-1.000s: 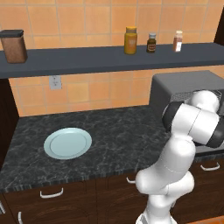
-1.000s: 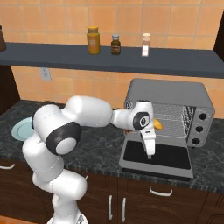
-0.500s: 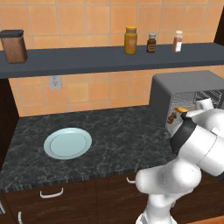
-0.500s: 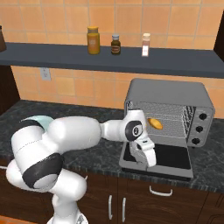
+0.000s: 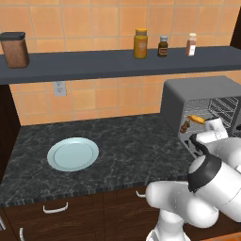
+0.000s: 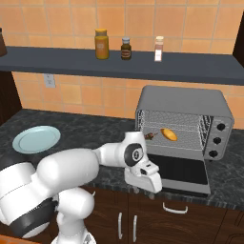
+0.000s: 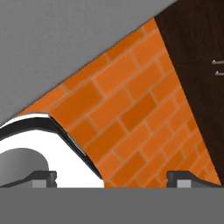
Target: Pick up the kebab skewer and baguette bread, and place them inside the toaster oven. Close the toaster oven door and start by setting the timer.
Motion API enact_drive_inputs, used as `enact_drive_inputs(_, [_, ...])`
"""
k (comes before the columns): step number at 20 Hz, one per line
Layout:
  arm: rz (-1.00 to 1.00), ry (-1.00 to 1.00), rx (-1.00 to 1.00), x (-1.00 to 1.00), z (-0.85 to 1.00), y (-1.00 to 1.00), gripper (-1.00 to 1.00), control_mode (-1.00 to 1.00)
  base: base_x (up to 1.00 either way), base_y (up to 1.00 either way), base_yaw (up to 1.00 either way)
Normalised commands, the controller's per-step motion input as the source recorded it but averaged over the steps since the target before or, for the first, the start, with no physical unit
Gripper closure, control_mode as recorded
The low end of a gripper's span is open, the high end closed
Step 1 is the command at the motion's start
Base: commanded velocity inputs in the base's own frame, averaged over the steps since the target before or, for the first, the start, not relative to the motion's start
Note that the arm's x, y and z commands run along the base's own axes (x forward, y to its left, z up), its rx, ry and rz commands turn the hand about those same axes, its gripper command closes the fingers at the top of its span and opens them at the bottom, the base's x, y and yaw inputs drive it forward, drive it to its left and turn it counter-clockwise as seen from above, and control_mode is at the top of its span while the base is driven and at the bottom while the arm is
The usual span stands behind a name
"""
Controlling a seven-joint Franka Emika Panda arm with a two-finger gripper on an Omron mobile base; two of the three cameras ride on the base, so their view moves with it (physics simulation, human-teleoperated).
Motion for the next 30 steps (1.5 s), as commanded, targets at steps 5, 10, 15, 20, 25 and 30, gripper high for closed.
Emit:
enact_drive_inputs(5, [0.16, 0.20, 0.18, 0.14, -0.53, 0.17, -1.00, -1.00, 0.00, 0.00, 0.00])
enact_drive_inputs(10, [0.17, 0.15, 0.15, 0.09, -0.53, 0.09, -1.00, -1.00, 0.00, 0.00, 0.00])
enact_drive_inputs(15, [0.12, 0.03, 0.13, -0.42, -0.18, 0.00, -1.00, -1.00, 0.00, 0.00, 0.00])
enact_drive_inputs(20, [0.06, 0.02, 0.10, -0.05, -0.21, 0.12, -1.00, -1.00, 0.00, 0.00, 0.00])
enact_drive_inputs(25, [0.08, 0.01, 0.08, 0.05, -0.44, 0.35, -1.00, -1.00, 0.00, 0.00, 0.00])
enact_drive_inputs(30, [0.05, 0.00, 0.02, 0.45, -0.38, 0.02, -1.00, -1.00, 0.00, 0.00, 0.00])
